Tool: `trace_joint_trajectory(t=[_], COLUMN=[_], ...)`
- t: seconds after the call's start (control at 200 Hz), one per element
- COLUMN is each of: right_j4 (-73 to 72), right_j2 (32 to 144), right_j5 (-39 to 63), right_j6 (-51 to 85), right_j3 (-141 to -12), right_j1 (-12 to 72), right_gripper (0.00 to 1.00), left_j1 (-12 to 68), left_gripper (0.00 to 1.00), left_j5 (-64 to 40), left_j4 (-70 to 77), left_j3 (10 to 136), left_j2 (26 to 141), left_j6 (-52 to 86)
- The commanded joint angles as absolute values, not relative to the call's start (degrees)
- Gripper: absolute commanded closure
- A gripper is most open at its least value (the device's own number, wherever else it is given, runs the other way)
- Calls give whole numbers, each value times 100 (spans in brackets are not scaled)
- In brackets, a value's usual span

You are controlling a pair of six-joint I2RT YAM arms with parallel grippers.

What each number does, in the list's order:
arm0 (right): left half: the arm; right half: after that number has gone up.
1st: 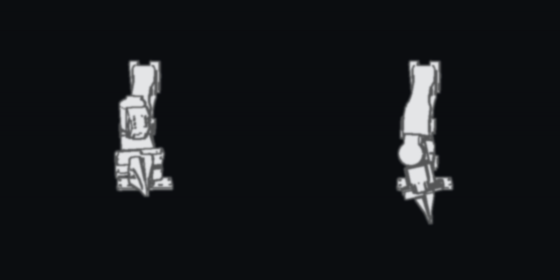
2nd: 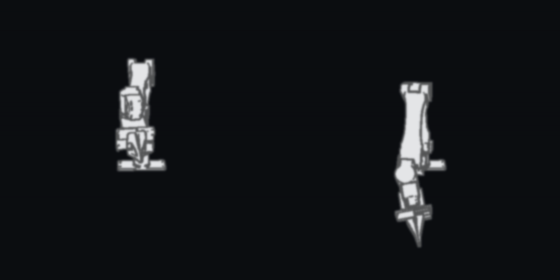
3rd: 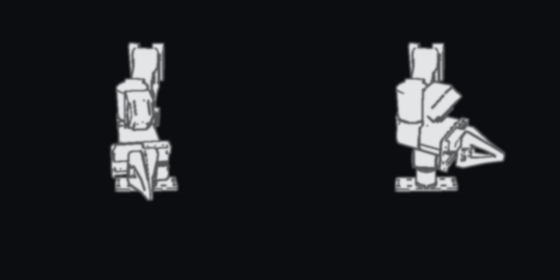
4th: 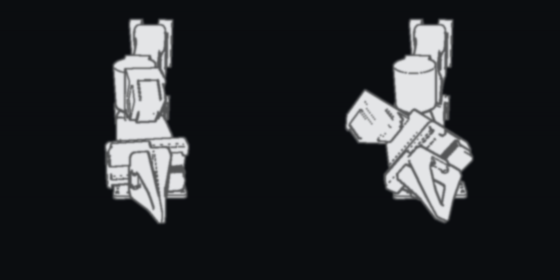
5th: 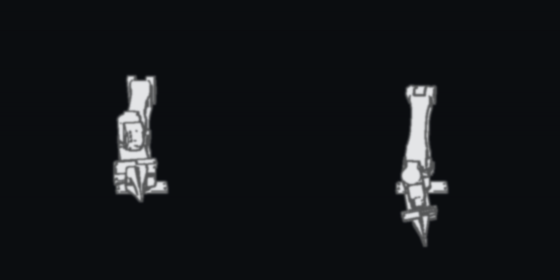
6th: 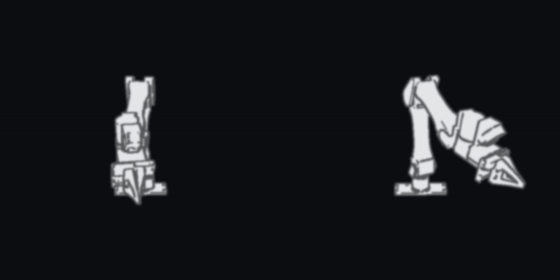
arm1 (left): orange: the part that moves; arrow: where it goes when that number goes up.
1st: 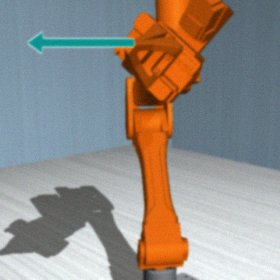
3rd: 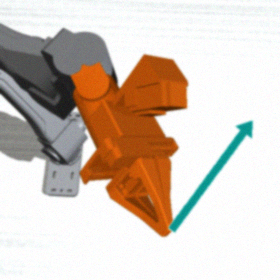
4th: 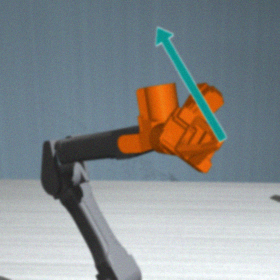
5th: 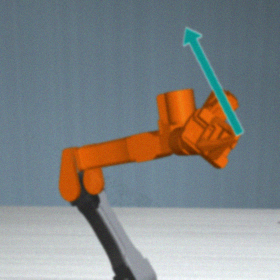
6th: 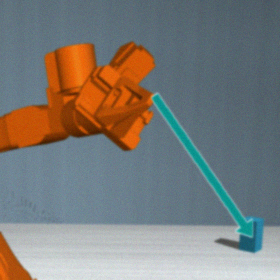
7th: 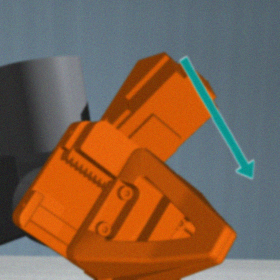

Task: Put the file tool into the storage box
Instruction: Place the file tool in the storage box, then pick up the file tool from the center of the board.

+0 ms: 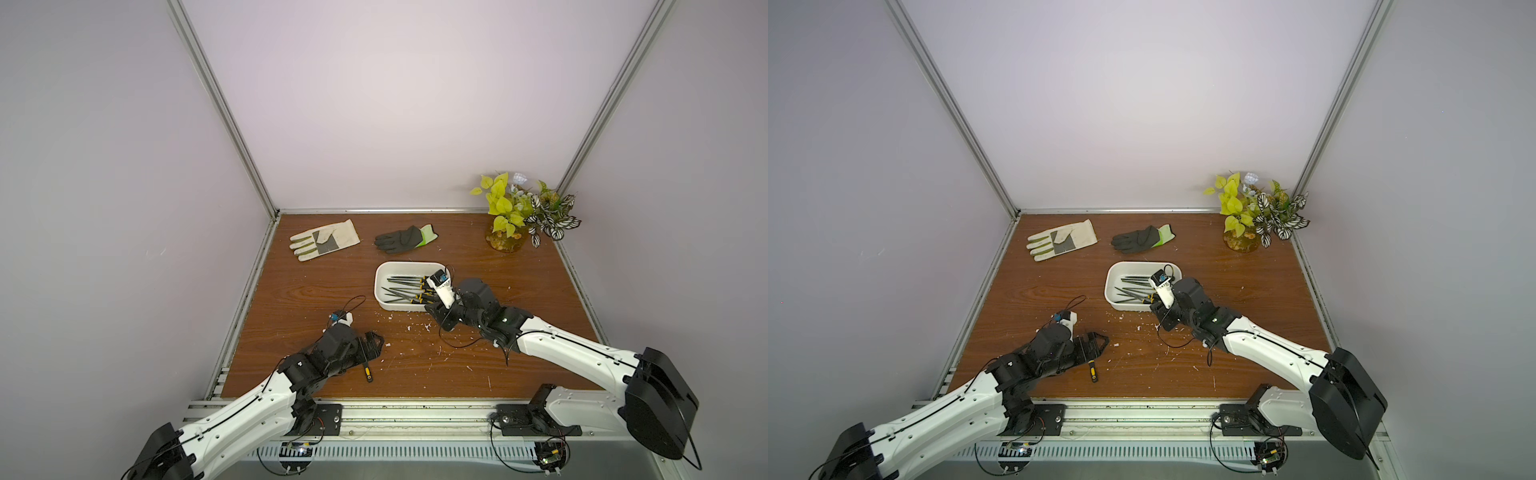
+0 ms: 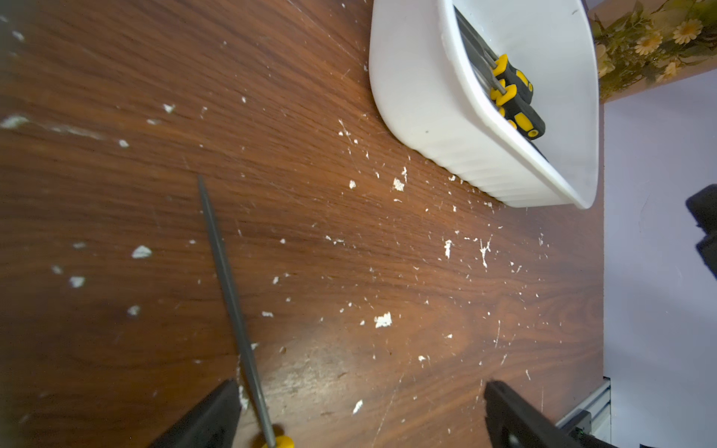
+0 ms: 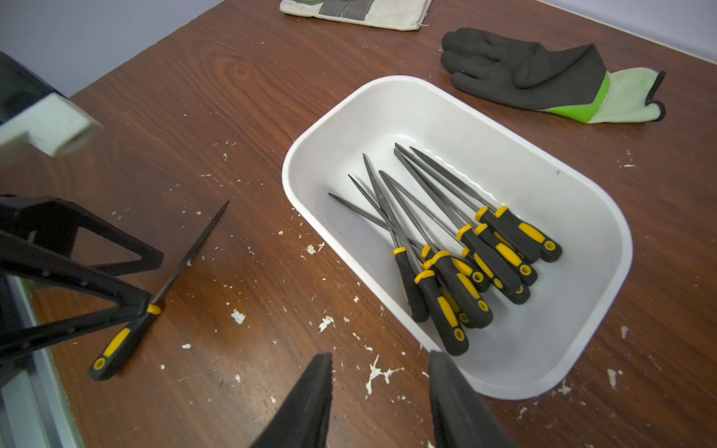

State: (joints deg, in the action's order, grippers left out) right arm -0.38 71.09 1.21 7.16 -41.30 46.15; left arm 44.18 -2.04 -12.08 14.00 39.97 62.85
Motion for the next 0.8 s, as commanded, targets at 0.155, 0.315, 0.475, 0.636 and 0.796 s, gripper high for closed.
trace_joint_trajectory(t=[0.155, 0.315, 0.475, 0.636, 0.796], right_j4=[-327, -325, -404, -484, -543], right_j2=[6816, 6838, 6851, 6931, 6987], right_j5=[167, 119, 102, 71, 1], right_j6=[1148, 1212, 1264, 1307, 1412], right_j3=[-3997, -3865, -3745, -3718, -3718], right_j1=[4649, 4660, 4651, 4654, 4652], right_gripper=[53, 53, 53, 53, 53], left_j1=[4895, 4982, 5281, 5590, 5624], left_gripper=[0, 0, 0, 0, 0], left_j5=[225, 245, 282, 333, 187], left_j4=[-1281, -1544, -1670, -1535, -743], left_j3=[1292, 1284, 1239, 1283, 1238], left_j2=[4176, 4121, 4167, 4401, 4527], left_j6=[6663, 6762, 6944, 7110, 7170])
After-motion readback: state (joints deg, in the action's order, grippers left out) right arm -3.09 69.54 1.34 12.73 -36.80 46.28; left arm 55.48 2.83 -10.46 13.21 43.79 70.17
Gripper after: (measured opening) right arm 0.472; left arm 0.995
